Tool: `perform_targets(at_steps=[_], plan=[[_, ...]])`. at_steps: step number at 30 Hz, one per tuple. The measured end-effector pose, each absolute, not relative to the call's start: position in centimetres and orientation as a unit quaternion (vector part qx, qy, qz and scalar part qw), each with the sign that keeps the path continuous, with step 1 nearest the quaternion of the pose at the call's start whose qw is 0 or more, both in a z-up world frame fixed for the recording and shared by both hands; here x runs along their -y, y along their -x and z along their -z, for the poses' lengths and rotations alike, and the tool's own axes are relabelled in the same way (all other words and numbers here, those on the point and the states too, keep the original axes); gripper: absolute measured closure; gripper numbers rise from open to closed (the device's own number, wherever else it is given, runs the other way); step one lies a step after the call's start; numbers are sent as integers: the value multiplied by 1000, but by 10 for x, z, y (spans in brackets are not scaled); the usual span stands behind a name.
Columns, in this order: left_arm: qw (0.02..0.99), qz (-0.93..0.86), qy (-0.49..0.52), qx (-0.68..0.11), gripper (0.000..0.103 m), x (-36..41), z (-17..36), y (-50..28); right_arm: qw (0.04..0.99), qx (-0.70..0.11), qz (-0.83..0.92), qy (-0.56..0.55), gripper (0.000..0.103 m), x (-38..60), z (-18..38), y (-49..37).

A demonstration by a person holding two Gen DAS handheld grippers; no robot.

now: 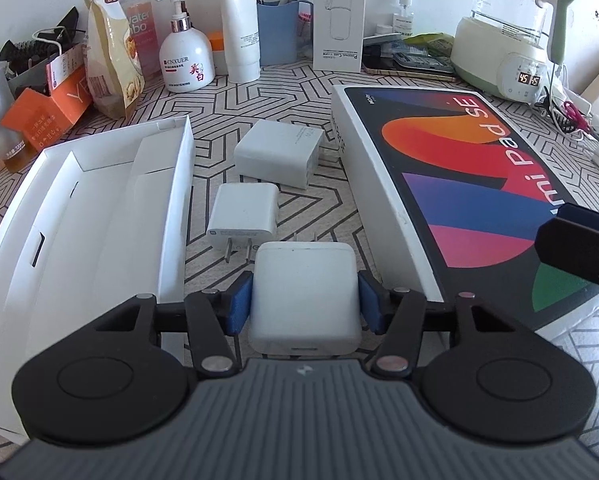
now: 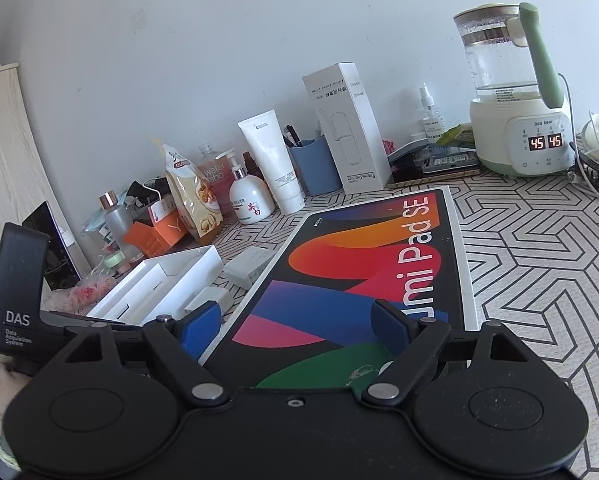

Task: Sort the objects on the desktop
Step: 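Lift the charger with the left tool and carry it over the white tray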

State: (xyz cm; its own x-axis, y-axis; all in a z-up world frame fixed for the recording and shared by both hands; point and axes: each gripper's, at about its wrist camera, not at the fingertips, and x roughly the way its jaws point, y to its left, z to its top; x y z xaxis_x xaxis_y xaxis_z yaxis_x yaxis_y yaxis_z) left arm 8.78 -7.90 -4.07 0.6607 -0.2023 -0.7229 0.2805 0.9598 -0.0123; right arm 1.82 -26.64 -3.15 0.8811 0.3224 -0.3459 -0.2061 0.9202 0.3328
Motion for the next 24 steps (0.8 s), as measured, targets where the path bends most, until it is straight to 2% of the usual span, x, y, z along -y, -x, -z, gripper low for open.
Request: perform_targets(at_steps=[11, 24], plan=[[910, 158, -47, -380, 50, 79, 39, -78, 959, -205, -132, -142, 17, 264, 32, -19], [934, 138, 5, -329, 50, 31, 4, -47, 957, -219, -149, -115, 17, 241, 25, -21]])
